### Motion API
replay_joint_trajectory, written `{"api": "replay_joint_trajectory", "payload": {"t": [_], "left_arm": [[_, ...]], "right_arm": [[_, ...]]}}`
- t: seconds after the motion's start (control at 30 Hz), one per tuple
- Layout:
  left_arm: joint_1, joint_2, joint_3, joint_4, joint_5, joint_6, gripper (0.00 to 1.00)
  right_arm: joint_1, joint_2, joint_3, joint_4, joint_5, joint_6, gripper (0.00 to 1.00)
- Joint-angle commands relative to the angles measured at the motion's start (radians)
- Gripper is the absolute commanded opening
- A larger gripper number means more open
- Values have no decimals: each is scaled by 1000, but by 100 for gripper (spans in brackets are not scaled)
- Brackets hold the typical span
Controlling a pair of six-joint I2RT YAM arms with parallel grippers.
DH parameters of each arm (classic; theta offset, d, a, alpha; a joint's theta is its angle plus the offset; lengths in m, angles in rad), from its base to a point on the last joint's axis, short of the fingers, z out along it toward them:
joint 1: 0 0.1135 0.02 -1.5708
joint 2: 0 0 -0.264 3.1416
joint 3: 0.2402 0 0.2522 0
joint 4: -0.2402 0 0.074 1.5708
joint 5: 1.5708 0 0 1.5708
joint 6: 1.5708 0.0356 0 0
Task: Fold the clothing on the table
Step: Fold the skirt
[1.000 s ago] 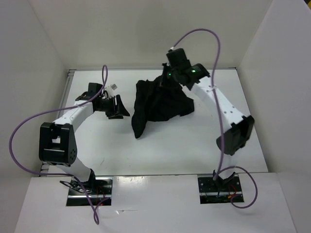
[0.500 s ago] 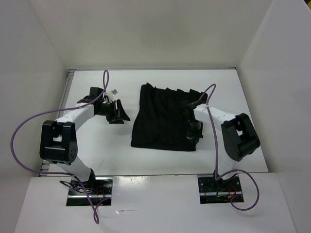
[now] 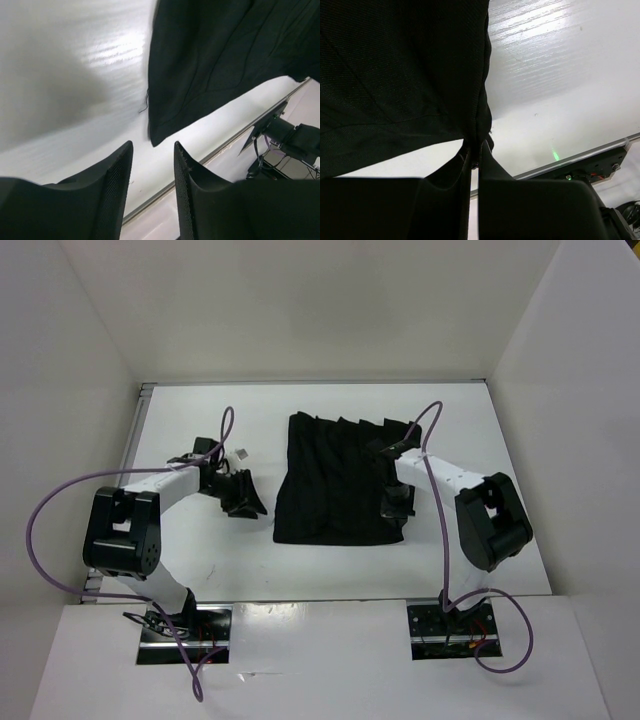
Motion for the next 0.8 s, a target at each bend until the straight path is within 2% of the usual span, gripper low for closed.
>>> {"api": "replay_joint_trajectory", "payload": {"t": [0.0,0.13,0.4,0.5,0.63,0.7,0.73,0.77], "left_arm": [[-8,9,-22,-28,22,17,45],[-43,39,-60,32,41,-30,42],[-141,137,-30,139,59,-116,40],[-167,161,-30,150,48,-127,35],[-187,211,-30,185,21,-136,23],[-207,231,-30,211,39,-147,5],[-207,242,-30,211,39,-147,0],[-207,242,-13,211,53,-147,0]], "right_arm": [[6,13,42,-8,37,15,0],[6,13,42,1,17,15,0],[6,4,42,1,17,15,0],[15,4,52,1,17,15,0],[15,-5,61,1,26,15,0],[15,-27,71,1,26,25,0],[15,-27,71,1,37,25,0],[15,-44,81,1,37,25,0]]}}
